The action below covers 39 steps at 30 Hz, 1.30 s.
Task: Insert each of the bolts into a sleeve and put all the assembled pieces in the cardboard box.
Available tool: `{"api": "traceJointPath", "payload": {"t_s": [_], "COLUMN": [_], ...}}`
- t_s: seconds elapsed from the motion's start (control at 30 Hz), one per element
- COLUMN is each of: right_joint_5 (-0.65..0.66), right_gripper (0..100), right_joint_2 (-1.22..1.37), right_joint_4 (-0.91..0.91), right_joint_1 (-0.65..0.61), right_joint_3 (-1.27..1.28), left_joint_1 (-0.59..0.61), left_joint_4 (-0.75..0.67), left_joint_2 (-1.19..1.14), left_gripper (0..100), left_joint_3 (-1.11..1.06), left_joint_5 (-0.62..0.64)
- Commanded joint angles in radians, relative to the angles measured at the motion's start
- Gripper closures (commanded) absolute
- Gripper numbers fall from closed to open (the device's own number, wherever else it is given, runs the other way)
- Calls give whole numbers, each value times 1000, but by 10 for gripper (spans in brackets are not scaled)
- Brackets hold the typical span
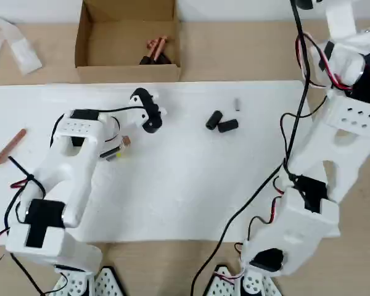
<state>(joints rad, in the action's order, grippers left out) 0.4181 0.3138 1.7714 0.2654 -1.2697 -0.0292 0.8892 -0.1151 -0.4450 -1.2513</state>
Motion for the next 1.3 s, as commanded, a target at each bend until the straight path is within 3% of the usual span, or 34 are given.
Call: {"api": "traceJointPath", "payload": {"t_s": [0.0, 0.13, 0.27, 0.5, 0.63, 0.97, 1.27], "right_joint_5": [3, 3, 3, 0, 3, 40, 282], "right_gripper": [823, 823, 824, 824, 824, 824, 822], "right_joint_2": [-56, -56, -54, -62, -120, -312, -260], "right_joint_4": [15, 15, 15, 17, 17, 2, -78], "right_joint_1": [10, 4, 4, -18, -73, -410, -437], "right_joint_3": [4, 4, 4, 134, 363, 1053, 1171], "left_joint_1": [-23, -49, -48, -43, -43, -18, 146], "left_joint_4": [-44, -43, -43, 3, 144, 471, 614], "left_joint_2": [-93, -160, -171, -134, -4, 470, 786], "left_gripper": [857, 864, 1000, 990, 988, 988, 989], "left_joint_3": [94, 120, 144, 198, 265, 281, 279], "left_joint_5": [-3, 34, 104, 285, 407, 618, 792]}}
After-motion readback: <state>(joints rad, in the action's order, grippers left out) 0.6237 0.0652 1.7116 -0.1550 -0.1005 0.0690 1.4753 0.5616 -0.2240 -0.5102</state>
